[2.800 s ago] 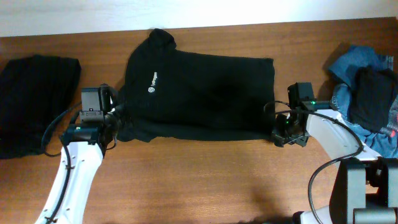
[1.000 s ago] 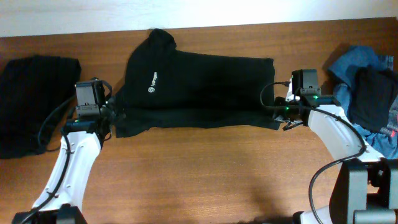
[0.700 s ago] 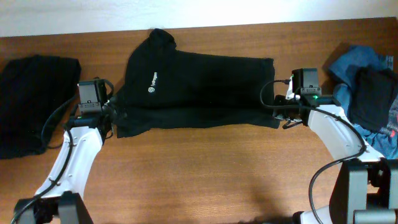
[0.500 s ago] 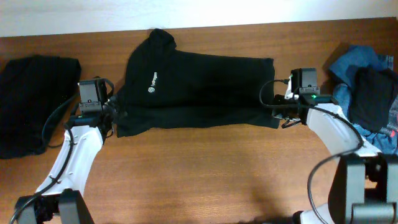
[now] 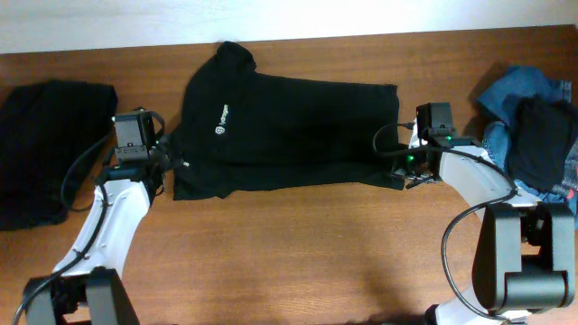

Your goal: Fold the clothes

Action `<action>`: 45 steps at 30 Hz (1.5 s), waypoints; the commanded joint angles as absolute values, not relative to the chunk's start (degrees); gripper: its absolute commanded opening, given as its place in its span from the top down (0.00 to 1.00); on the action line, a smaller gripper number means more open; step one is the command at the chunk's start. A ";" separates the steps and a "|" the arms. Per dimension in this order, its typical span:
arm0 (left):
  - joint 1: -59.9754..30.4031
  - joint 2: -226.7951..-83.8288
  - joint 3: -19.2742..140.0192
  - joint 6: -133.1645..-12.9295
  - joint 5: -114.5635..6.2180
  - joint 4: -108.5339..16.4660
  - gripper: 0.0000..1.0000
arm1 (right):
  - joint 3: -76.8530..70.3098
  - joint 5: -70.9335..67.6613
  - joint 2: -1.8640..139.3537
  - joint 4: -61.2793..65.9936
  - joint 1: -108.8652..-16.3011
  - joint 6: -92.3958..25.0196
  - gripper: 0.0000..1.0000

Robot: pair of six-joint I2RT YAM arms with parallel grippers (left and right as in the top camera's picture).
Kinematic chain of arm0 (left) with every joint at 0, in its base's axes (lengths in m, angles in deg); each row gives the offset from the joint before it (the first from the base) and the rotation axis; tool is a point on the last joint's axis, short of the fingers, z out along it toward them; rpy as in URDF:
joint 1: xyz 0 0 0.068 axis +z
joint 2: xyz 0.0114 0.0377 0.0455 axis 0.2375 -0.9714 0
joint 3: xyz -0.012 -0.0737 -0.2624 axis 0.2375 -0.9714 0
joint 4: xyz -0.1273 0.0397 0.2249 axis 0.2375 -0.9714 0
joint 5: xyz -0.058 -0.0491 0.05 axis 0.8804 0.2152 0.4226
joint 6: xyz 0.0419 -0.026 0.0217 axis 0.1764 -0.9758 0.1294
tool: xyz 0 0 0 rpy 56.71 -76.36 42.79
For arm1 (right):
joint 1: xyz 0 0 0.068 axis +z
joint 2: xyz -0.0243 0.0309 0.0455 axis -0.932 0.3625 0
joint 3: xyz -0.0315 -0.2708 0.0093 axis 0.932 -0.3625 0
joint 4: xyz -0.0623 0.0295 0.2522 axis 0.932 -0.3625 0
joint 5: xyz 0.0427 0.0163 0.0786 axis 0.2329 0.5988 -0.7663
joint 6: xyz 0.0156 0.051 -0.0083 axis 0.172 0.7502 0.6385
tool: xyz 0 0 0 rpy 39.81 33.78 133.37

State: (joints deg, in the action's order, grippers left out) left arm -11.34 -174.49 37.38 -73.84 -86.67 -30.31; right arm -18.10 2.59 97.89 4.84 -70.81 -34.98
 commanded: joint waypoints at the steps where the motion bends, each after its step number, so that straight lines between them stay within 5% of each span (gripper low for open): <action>1: -10.95 -175.23 38.62 -72.93 -84.44 -30.11 0.88 | -17.14 2.13 98.20 6.52 -71.03 -35.39 0.21; 4: -10.95 -174.25 41.36 -72.93 -83.42 -34.02 0.89 | -17.10 2.11 98.20 8.55 -71.03 -36.14 0.08; 12: -13.18 -170.84 56.50 -71.22 -82.52 -61.17 0.88 | -12.90 2.11 98.18 0.38 -71.03 -36.64 0.00; 18: -17.59 -171.15 56.46 -71.35 -75.96 -70.57 0.83 | -11.13 2.18 98.18 -7.47 -71.10 -36.66 0.01; 21: -19.30 -171.17 54.91 -73.60 -74.89 -71.01 0.67 | -11.13 2.59 98.20 -9.37 -71.07 -36.66 0.01; 24: -20.26 -171.19 53.20 -76.62 -74.92 -70.35 0.38 | -11.15 2.59 98.20 -9.48 -71.07 -36.68 0.02; 45: -23.39 -171.19 34.12 -90.00 -70.43 -47.51 0.38 | -12.70 6.24 98.81 -6.59 -71.07 -36.86 0.01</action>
State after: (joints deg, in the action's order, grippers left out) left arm -23.37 -171.10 35.04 -87.92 -70.37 -48.08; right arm -12.18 5.11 97.96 -7.14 -70.81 -36.29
